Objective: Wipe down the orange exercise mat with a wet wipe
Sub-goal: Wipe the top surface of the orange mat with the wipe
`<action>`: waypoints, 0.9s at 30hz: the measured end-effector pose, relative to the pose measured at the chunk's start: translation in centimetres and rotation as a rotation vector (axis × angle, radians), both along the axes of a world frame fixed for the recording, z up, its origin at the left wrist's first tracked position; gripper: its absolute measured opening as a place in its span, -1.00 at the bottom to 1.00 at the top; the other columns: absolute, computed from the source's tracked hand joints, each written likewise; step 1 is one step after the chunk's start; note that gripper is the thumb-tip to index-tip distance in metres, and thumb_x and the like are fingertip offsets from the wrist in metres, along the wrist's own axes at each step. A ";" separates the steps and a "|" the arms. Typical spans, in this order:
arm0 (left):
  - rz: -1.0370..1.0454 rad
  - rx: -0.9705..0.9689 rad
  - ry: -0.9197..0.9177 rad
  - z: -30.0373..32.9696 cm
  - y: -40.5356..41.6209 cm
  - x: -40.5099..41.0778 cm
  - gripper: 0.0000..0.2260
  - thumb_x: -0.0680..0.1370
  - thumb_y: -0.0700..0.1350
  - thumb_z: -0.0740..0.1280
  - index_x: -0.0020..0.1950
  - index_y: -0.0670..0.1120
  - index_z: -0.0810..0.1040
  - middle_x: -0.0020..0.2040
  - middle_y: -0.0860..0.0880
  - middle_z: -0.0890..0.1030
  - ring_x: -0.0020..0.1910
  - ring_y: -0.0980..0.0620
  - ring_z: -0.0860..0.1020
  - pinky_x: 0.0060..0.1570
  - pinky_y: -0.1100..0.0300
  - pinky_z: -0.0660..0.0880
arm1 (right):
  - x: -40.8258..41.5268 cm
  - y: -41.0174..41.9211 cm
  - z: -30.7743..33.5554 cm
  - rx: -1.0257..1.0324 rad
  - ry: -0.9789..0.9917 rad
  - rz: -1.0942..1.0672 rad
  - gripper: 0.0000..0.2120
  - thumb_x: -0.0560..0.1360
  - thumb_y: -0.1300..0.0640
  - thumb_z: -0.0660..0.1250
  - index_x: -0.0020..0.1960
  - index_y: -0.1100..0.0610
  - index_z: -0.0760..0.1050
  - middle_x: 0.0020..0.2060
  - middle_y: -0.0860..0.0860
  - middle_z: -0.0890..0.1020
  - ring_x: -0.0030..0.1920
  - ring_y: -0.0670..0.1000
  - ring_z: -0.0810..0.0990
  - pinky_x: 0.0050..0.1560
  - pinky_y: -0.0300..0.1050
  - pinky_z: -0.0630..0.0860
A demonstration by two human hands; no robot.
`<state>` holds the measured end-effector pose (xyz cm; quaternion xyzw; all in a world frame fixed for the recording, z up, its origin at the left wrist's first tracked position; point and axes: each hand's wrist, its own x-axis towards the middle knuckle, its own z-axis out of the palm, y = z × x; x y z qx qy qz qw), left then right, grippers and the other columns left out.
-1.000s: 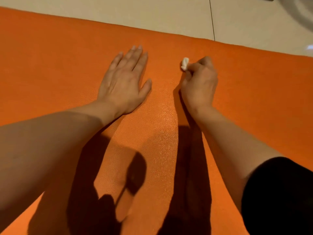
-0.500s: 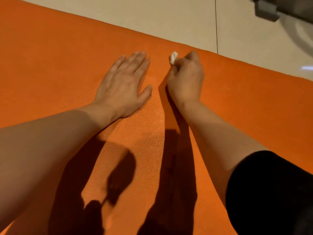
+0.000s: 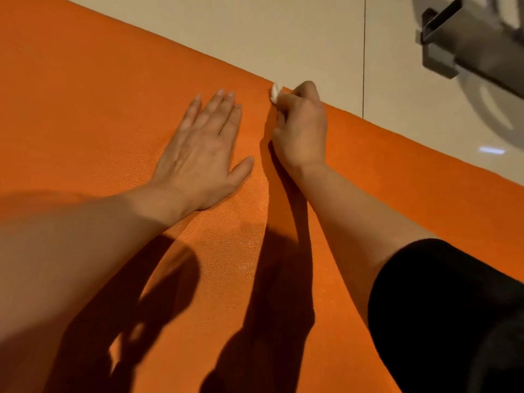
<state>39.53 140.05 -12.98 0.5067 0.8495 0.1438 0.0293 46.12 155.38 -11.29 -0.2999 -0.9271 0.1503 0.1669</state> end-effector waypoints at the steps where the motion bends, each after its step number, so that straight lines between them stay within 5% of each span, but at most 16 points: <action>1: 0.003 0.005 -0.011 0.1 0.0 0.0 -0.27 0.54 0.23 -0.04 0.56 -0.23 0.10 0.57 -0.18 0.09 0.56 -0.07 0.00 0.53 -0.02 -0.12 | 0.1 0.9 0.3 0.021 -0.030 0.003 -0.74 0.46 0.34 0.21 0.04 0.25 0.63 -0.03 0.17 0.48 -0.05 0.15 0.49 -0.16 -0.21 0.26; 6: 0.016 0.004 -0.030 0.0 0.0 -0.1 -0.27 0.54 0.23 -0.07 0.55 -0.25 0.09 0.56 -0.21 0.08 0.56 -0.09 0.00 0.53 -0.03 -0.12 | 0.7 4.2 1.5 -0.047 -0.082 -0.413 -0.81 0.53 0.36 0.20 0.04 0.32 0.57 0.15 0.16 0.48 0.06 0.13 0.52 -0.09 -0.16 0.41; 13: 0.036 -0.011 -0.048 0.3 -0.1 0.2 -0.26 0.54 0.22 -0.05 0.55 -0.27 0.07 0.56 -0.23 0.06 0.56 -0.10 -0.03 0.53 -0.01 -0.13 | -3.7 0.9 0.4 -0.043 -0.047 -0.018 -0.74 0.53 0.35 0.20 0.11 0.28 0.62 0.06 0.17 0.47 0.04 0.12 0.50 -0.07 -0.17 0.39; 19: 0.058 -0.076 -0.019 0.6 0.0 0.1 -0.24 0.54 0.25 -0.08 0.55 -0.29 0.02 0.56 -0.28 0.01 0.56 -0.17 -0.07 0.53 -0.05 -0.11 | -0.5 2.5 0.7 -0.003 -0.097 -0.270 -0.73 0.51 0.38 0.17 0.10 0.30 0.59 0.12 0.17 0.44 0.08 0.16 0.48 0.01 -0.16 0.40; 22: 0.051 -0.115 -0.033 0.5 0.2 0.1 -0.24 0.54 0.24 -0.11 0.56 -0.28 -0.01 0.56 -0.27 -0.01 0.56 -0.17 -0.08 0.53 -0.04 -0.12 | -3.4 0.6 1.1 -0.059 -0.116 -0.177 -0.73 0.50 0.38 0.13 0.04 0.32 0.58 0.14 0.19 0.43 0.07 0.17 0.49 0.03 -0.12 0.40; 24: 0.030 -0.104 -0.111 1.1 0.2 -0.4 -0.28 0.57 0.21 0.04 0.56 -0.25 0.02 0.57 -0.22 0.00 0.56 -0.12 -0.08 0.53 0.02 -0.16 | -4.8 -0.1 1.5 -0.098 -0.144 -0.035 -0.71 0.52 0.37 0.11 0.05 0.31 0.59 0.10 0.17 0.42 0.04 0.14 0.49 0.01 -0.13 0.40; 27: 0.086 0.038 -0.312 3.1 -1.1 -2.1 -0.46 0.54 0.00 0.34 0.46 -0.17 0.33 0.50 -0.13 0.30 0.50 -0.05 0.21 0.50 0.06 -0.05 | -4.2 1.1 2.0 -0.050 -0.223 0.026 -0.77 0.54 0.36 0.15 -0.02 0.32 0.58 0.02 0.15 0.40 -0.02 0.15 0.49 -0.14 -0.19 0.31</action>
